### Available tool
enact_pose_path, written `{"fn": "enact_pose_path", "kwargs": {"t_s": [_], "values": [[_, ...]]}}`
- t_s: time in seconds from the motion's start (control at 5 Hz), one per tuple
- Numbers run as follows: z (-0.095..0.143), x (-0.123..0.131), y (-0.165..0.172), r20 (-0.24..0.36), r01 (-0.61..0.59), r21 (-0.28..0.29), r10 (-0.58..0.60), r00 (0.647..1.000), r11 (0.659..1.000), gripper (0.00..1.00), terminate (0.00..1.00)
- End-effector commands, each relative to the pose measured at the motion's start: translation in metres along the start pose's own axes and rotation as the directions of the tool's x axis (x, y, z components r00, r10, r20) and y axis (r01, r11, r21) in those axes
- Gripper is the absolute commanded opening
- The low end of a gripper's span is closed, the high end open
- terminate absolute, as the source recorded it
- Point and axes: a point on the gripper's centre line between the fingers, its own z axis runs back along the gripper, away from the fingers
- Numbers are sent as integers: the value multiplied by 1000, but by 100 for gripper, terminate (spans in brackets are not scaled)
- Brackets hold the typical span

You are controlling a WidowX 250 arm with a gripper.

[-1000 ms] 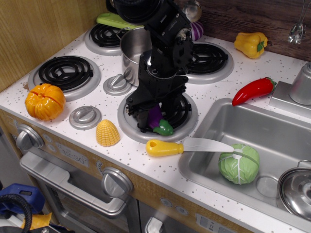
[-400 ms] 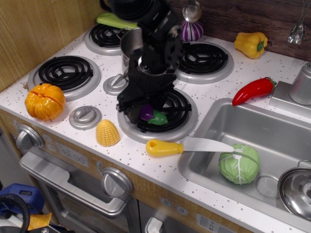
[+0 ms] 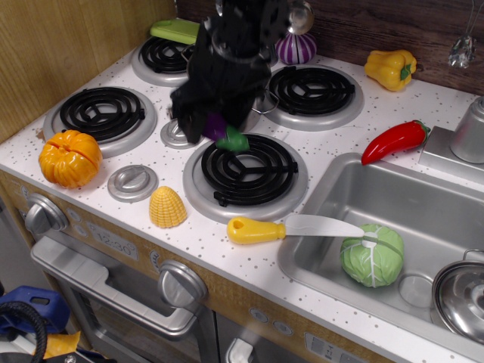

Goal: Put eggplant in pot or pan

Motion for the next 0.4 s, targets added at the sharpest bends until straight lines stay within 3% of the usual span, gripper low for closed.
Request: {"fn": "enact_pose_path", "kwargs": {"t_s": [0.0,0.2], "values": [[25,49,-18,138,48,-92,-35,990,995,0,0],[8,67,-41,212,87,-143,-55,976,986,0,0]]}}
